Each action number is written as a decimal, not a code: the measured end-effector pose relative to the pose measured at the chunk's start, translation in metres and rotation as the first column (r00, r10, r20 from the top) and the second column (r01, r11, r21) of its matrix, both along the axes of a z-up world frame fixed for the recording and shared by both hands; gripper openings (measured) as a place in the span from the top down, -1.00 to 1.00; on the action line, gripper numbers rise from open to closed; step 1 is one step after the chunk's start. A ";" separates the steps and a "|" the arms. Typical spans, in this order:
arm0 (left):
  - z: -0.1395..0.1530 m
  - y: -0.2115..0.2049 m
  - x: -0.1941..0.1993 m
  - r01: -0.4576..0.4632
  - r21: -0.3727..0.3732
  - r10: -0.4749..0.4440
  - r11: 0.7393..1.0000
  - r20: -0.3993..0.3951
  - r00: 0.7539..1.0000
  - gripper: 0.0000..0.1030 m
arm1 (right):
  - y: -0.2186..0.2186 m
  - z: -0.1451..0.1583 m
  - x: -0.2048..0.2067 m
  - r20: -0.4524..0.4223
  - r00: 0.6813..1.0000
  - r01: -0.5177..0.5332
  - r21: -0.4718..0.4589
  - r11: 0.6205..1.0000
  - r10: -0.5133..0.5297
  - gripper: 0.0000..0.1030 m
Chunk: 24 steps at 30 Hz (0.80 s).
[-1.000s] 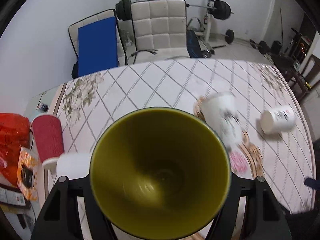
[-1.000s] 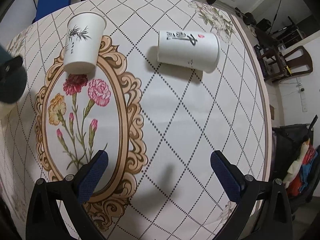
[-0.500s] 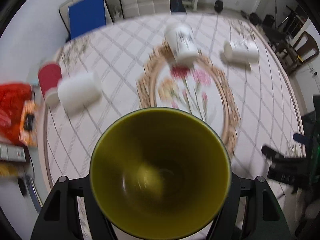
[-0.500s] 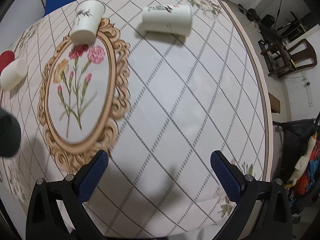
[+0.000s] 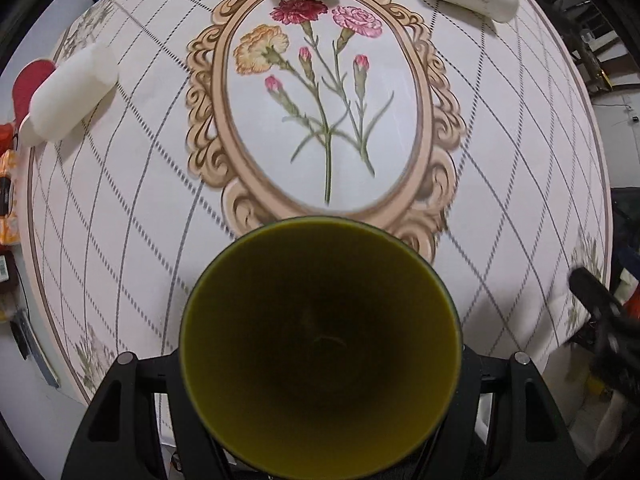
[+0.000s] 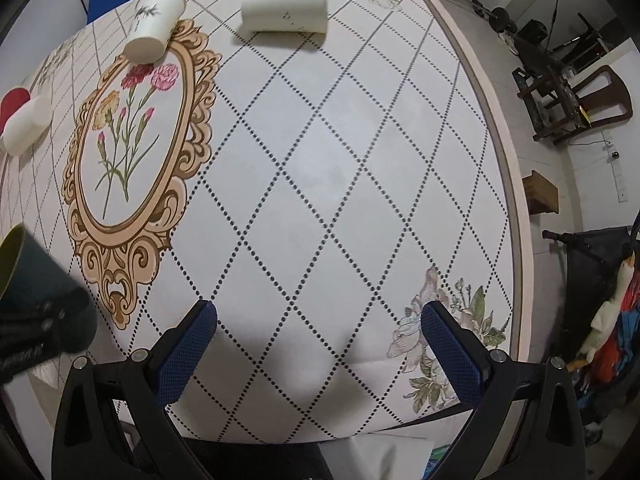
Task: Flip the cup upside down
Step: 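Lift the dark green cup with the left tool and tilt it over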
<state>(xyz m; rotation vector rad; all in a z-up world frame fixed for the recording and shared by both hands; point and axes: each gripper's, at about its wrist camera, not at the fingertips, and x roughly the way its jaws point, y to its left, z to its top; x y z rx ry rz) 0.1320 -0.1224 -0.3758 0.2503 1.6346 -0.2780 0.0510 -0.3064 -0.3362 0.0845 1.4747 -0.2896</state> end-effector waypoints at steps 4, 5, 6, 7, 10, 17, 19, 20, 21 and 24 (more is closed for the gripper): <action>-0.012 -0.006 0.022 -0.028 -0.004 0.028 1.000 -0.025 0.999 -0.30 | -0.007 0.006 0.006 0.007 1.000 0.011 -0.005 1.000 -0.011 -1.00; -0.015 -0.009 0.028 -0.030 0.002 0.030 1.000 -0.027 0.999 -0.30 | -0.008 0.006 0.008 0.008 1.000 0.013 -0.009 1.000 -0.013 -1.00; -0.014 -0.011 0.035 -0.031 0.006 0.031 1.000 -0.033 0.999 -0.30 | -0.009 0.006 0.012 0.008 1.000 0.016 -0.013 1.000 -0.016 -1.00; -0.016 -0.012 0.039 -0.034 0.006 0.034 0.999 -0.037 0.999 -0.30 | -0.011 0.006 0.014 0.008 1.000 0.019 -0.016 1.000 -0.019 -1.00; -0.021 -0.016 0.049 -0.030 0.007 0.031 1.000 -0.057 0.998 -0.29 | -0.014 0.005 0.020 0.001 1.000 0.027 -0.020 0.999 -0.027 -1.00; -0.031 -0.011 0.065 -0.088 0.005 0.088 0.996 -0.090 0.992 -0.29 | -0.013 -0.002 0.031 -0.016 0.999 0.038 -0.030 0.999 -0.038 -1.00; -0.034 -0.003 0.068 -0.118 0.003 0.117 0.993 -0.099 0.988 -0.29 | -0.011 -0.005 0.034 -0.023 0.999 0.040 -0.031 0.999 -0.041 -1.00; -0.038 -0.005 0.070 -0.122 -0.001 0.122 0.993 -0.098 0.988 -0.29 | -0.011 -0.006 0.035 -0.025 0.999 0.040 -0.031 0.999 -0.040 -1.00; -0.035 -0.006 0.069 -0.126 -0.002 0.125 0.992 -0.101 0.987 -0.29 | -0.010 -0.007 0.036 -0.028 0.999 0.037 -0.033 0.999 -0.038 -1.00; -0.032 -0.002 0.067 -0.131 -0.006 0.130 0.991 -0.104 0.986 -0.29 | -0.007 -0.009 0.039 -0.032 0.999 0.036 -0.032 0.999 -0.037 -1.00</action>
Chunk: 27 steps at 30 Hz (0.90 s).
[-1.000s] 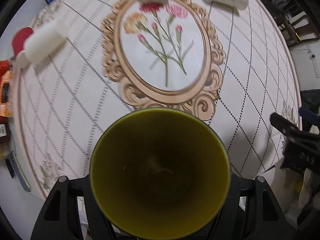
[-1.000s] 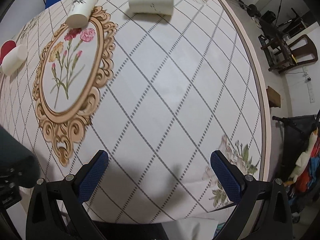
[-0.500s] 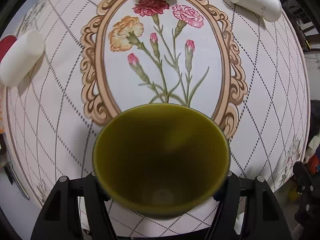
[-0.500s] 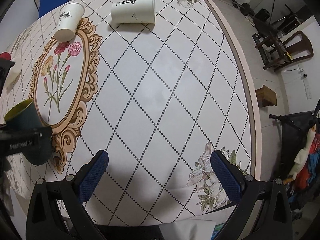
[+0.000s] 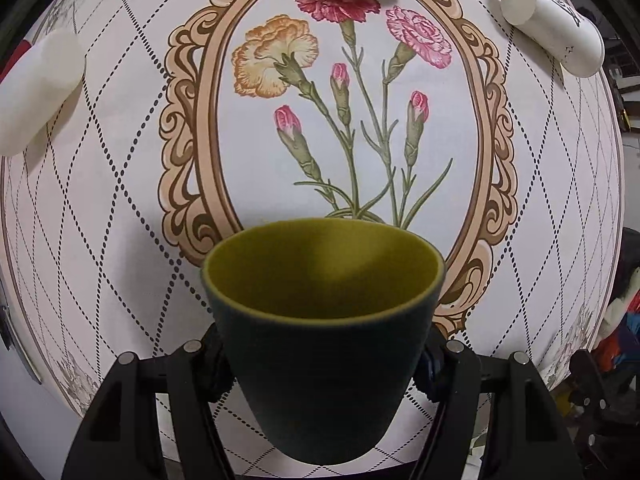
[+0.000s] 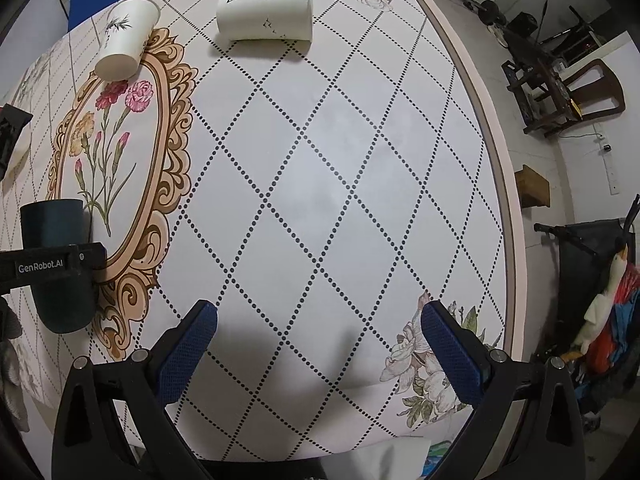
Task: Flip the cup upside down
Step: 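Lift the dark green cup with the left tool and tilt it over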
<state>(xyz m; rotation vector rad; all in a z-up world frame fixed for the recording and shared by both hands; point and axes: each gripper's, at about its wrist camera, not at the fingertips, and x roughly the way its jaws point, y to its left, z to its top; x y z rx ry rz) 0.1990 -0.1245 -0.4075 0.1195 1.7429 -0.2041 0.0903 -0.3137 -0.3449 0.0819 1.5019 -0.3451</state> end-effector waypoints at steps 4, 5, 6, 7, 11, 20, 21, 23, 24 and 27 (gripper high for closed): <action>-0.005 0.000 0.005 -0.014 -0.002 0.014 1.000 -0.005 1.000 -0.30 | 0.004 -0.001 0.005 0.000 1.000 -0.001 0.000 1.000 0.001 -1.00; -0.008 0.003 0.006 -0.020 -0.004 0.020 1.000 -0.006 1.000 -0.30 | 0.005 0.000 0.005 0.001 1.000 -0.001 0.000 1.000 0.001 -1.00; -0.008 0.003 0.005 -0.028 -0.005 0.028 1.000 -0.007 1.000 -0.30 | 0.006 0.000 0.006 0.001 1.000 -0.001 0.000 1.000 0.001 -1.00; -0.008 0.002 0.004 -0.033 -0.006 0.033 0.999 -0.008 0.999 -0.30 | 0.005 0.000 0.005 0.001 1.000 -0.001 0.001 1.000 0.001 -1.00; -0.009 0.007 0.006 -0.036 -0.007 0.036 0.999 -0.003 0.999 -0.31 | 0.009 0.000 0.008 0.002 1.000 0.002 0.005 1.000 -0.002 -1.00; 0.012 0.015 0.005 -0.052 -0.025 0.053 0.998 0.026 0.998 -0.54 | 0.010 0.000 0.006 0.004 1.000 0.014 0.007 1.000 -0.014 -1.00; 0.018 0.016 0.005 -0.056 -0.030 0.057 0.998 0.032 0.998 -0.55 | 0.010 0.000 0.005 0.004 1.000 0.015 0.009 1.000 -0.016 -1.00; 0.031 0.020 0.006 -0.061 -0.048 0.063 0.997 0.047 0.997 -0.56 | 0.011 0.002 0.004 0.006 1.000 0.019 0.015 1.000 -0.019 -1.00; 0.038 0.023 0.006 -0.066 -0.057 0.069 0.996 0.050 0.996 -0.56 | 0.012 0.003 0.004 0.009 1.000 0.021 0.021 1.000 -0.021 -1.00; 0.067 0.034 0.003 -0.074 -0.079 0.081 0.994 0.095 0.992 -0.56 | 0.016 0.008 0.003 0.015 1.000 0.027 0.049 0.998 -0.027 -1.00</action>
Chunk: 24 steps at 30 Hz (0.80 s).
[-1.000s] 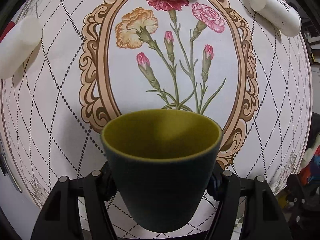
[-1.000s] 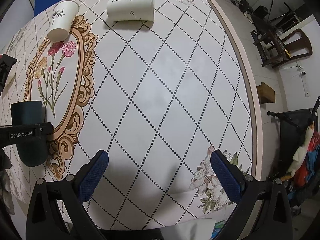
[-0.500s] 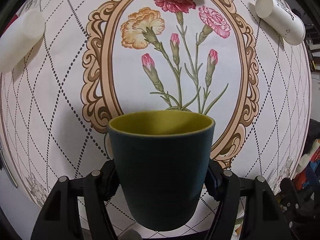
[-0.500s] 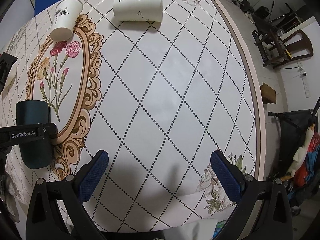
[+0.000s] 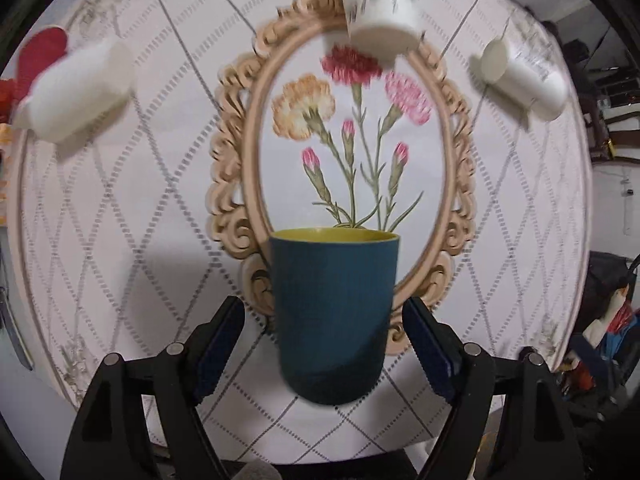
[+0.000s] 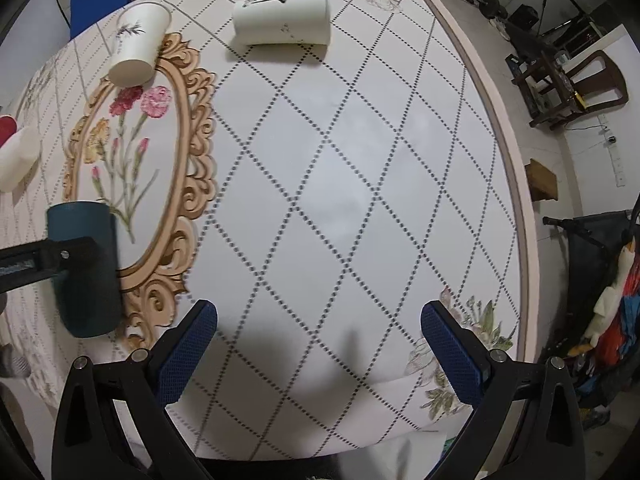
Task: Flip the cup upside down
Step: 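Lift the dark green cup with the left tool and tilt it over, then grasp the inverted green cup's body with the right tool from the left tool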
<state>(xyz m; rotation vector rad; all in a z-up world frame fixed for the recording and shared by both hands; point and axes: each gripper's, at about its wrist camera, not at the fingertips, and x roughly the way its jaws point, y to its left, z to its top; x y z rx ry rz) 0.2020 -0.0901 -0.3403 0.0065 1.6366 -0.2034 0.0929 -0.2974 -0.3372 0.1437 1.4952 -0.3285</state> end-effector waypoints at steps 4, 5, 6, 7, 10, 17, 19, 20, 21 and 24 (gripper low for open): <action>0.040 0.026 -0.014 -0.010 0.059 0.005 0.998 0.091 0.996 -0.56 | 0.019 0.012 -0.002 0.018 1.000 0.006 0.078 0.997 -0.008 -1.00; 0.048 0.034 -0.019 -0.011 0.079 0.002 0.997 0.114 0.993 -0.56 | 0.024 0.013 -0.002 0.021 1.000 0.007 0.092 0.996 -0.009 -1.00; 0.054 0.043 -0.024 -0.016 0.104 0.002 0.994 0.134 0.991 -0.56 | 0.030 0.015 -0.002 0.024 1.000 0.008 0.114 0.993 -0.011 -1.00; 0.057 0.050 -0.029 -0.018 0.120 0.000 0.993 0.148 0.989 -0.56 | 0.040 0.018 -0.002 0.026 1.000 0.007 0.141 0.990 -0.011 -1.00; 0.055 0.076 -0.044 -0.035 0.154 0.008 0.987 0.169 0.986 -0.56 | 0.065 0.020 -0.001 0.028 1.000 -0.007 0.176 0.984 0.002 -1.00; 0.041 0.127 -0.054 -0.092 0.159 0.068 0.983 0.155 0.986 -0.56 | 0.113 0.019 0.004 0.021 0.999 -0.046 0.196 0.979 0.043 -1.00; 0.037 0.133 -0.054 -0.102 0.159 0.079 0.982 0.147 0.986 -0.56 | 0.122 0.021 0.007 0.013 0.998 -0.056 0.186 0.981 0.055 -1.00; 0.035 0.137 -0.055 -0.112 0.151 0.091 0.982 0.140 0.986 -0.56 | 0.125 0.021 0.009 0.009 0.998 -0.060 0.192 0.980 0.059 -1.00; 0.035 0.140 -0.056 -0.125 0.147 0.105 0.981 0.139 0.985 -0.56 | 0.128 0.021 0.011 0.002 0.998 -0.065 0.195 0.979 0.066 -1.00; 0.031 0.148 -0.057 -0.143 0.149 0.122 0.978 0.141 0.982 -0.56 | 0.139 0.028 0.019 -0.002 0.992 -0.121 0.179 0.976 0.123 -1.00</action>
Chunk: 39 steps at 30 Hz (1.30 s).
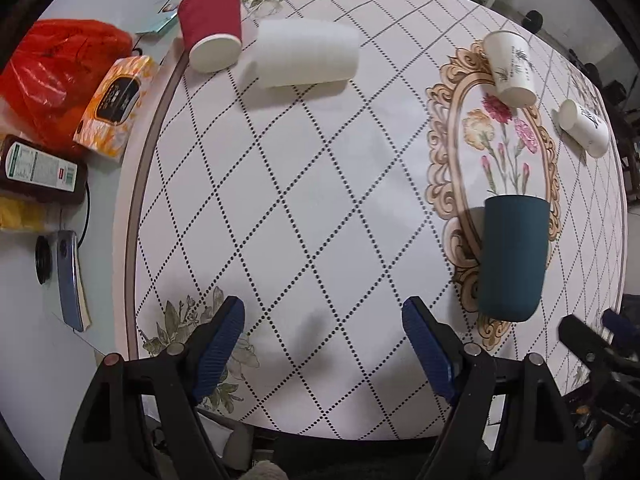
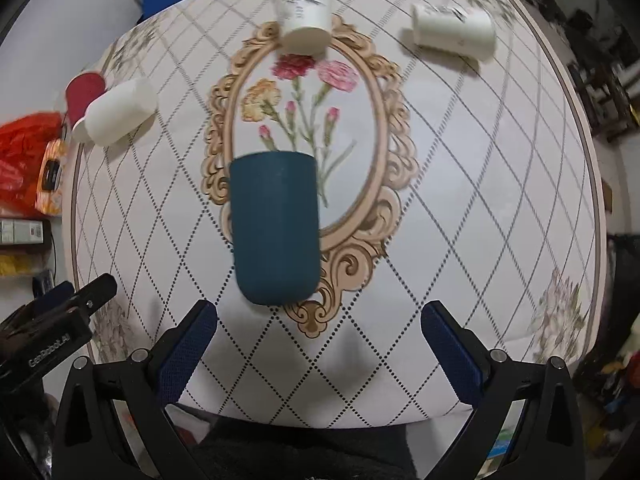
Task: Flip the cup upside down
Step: 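Grasp the inverted green cup's body with the right tool from the left tool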
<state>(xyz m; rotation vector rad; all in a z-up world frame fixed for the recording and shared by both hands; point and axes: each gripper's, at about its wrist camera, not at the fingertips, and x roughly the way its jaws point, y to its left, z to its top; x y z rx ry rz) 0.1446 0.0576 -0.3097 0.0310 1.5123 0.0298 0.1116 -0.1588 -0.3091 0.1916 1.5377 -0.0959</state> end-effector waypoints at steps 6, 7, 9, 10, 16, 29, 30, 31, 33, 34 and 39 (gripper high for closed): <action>-0.013 0.010 0.000 -0.039 0.021 0.038 0.999 0.013 0.999 -0.77 | 0.033 0.030 0.018 0.007 0.916 -0.392 -0.192 0.900 0.401 -1.00; -0.015 0.011 0.000 -0.042 0.028 0.042 0.999 0.020 0.999 -0.77 | 0.041 0.035 0.019 0.002 0.867 -0.483 -0.245 0.841 0.499 -1.00; -0.022 0.010 0.001 -0.047 0.025 0.047 0.999 0.010 0.999 -0.78 | 0.064 0.043 0.016 -0.035 0.698 -0.675 -0.367 0.640 0.716 -1.00; -0.027 0.010 0.001 -0.051 0.018 0.051 0.999 -0.001 0.999 -0.78 | 0.078 0.043 0.009 -0.091 0.545 -0.772 -0.442 0.457 0.834 -1.00; -0.051 0.009 0.001 -0.096 0.006 0.096 0.995 -0.049 0.994 -0.78 | 0.091 -0.006 -0.053 -0.496 -0.314 -0.683 -0.474 -0.555 0.810 -1.00; -0.077 0.022 -0.001 -0.188 -0.009 0.187 0.982 -0.080 0.979 -0.79 | 0.036 -0.082 -0.063 -0.595 -0.798 0.229 -0.151 -0.962 -0.096 -0.98; -0.078 0.024 -0.002 -0.193 -0.010 0.191 0.981 -0.079 0.978 -0.79 | 0.039 -0.086 -0.057 -0.587 -0.802 0.237 -0.144 -0.961 -0.110 -0.95; -0.078 0.026 -0.001 -0.196 -0.009 0.194 0.981 -0.078 0.978 -0.79 | 0.039 -0.089 -0.053 -0.581 -0.805 0.244 -0.137 -0.960 -0.121 -0.93; -0.082 0.032 -0.002 -0.199 -0.004 0.198 0.980 -0.076 0.977 -0.79 | 0.041 -0.093 -0.053 -0.564 -0.812 0.251 -0.108 -0.962 -0.149 -0.93; -0.083 0.035 -0.002 -0.203 -0.005 0.202 0.979 -0.078 0.976 -0.79 | 0.042 -0.096 -0.051 -0.558 -0.813 0.269 -0.101 -0.958 -0.169 -0.93; -0.093 0.056 0.002 -0.213 -0.007 0.211 0.977 -0.083 0.974 -0.78 | 0.039 -0.109 -0.047 -0.538 -0.816 0.287 -0.056 -0.956 -0.213 -0.92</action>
